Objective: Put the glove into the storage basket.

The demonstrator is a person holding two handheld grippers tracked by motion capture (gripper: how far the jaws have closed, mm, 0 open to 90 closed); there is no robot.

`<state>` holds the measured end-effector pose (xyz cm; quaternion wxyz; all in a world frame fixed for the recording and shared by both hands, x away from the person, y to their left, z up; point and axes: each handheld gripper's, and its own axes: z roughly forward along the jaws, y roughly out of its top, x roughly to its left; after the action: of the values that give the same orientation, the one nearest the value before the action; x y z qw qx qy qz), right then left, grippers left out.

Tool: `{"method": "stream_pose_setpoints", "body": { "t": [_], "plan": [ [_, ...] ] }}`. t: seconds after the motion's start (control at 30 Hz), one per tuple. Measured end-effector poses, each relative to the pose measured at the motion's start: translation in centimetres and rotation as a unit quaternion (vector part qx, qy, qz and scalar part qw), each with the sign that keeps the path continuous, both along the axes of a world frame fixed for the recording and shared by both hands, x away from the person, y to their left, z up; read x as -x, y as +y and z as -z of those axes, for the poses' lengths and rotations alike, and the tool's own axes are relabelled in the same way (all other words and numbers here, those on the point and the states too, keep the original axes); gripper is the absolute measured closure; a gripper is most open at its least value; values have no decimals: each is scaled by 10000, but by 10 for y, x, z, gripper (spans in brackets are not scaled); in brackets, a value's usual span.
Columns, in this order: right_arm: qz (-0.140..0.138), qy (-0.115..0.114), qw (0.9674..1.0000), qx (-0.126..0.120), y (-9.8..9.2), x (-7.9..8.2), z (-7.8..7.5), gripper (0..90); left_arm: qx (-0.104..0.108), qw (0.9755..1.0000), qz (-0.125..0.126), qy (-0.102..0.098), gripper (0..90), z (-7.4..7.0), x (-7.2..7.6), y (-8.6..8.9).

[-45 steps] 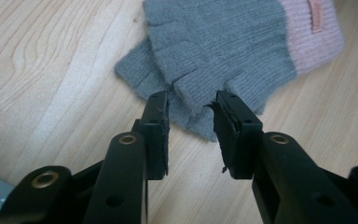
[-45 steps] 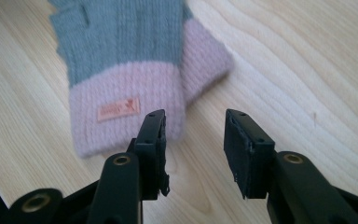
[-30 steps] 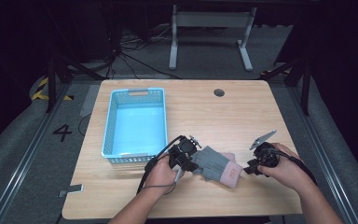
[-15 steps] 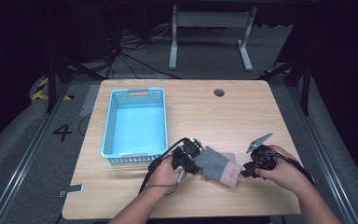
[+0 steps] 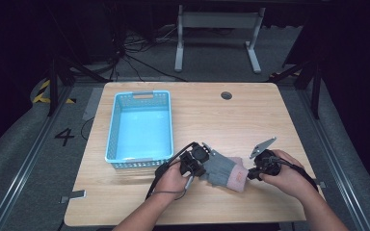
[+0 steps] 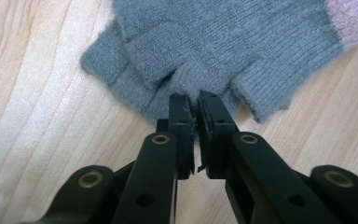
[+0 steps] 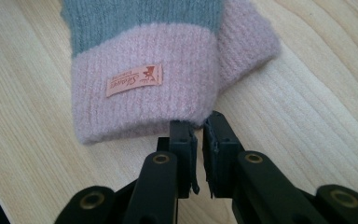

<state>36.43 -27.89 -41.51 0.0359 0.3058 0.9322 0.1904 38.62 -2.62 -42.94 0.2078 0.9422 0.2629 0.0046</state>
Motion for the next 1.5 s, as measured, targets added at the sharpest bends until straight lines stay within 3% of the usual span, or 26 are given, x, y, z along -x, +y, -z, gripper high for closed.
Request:
{"method": "stream_pose_setpoints", "body": {
  "t": [0.1, 0.37, 0.7, 0.97, 1.5],
  "plan": [
    [48, -38, 10000, -42, -2, 1, -3, 849, -17, 10000, 45, -9, 858, -3, 2, 0],
    [161, -172, 9995, -227, -8, 3, -17, 859, 176, 9998, 109, -59, 859, -20, 10, 5],
    [317, -420, 9975, -477, -10, -5, -28, 865, 290, 9995, 108, -69, 860, -32, 20, 12],
    [378, -613, 9960, -538, -5, -14, -29, 868, 294, 9995, 76, -22, 860, -32, 26, 15],
    [409, -516, 9968, -461, 1, -27, -18, 869, 151, 9996, 190, 138, 859, -25, 29, 10]
  ]
}}
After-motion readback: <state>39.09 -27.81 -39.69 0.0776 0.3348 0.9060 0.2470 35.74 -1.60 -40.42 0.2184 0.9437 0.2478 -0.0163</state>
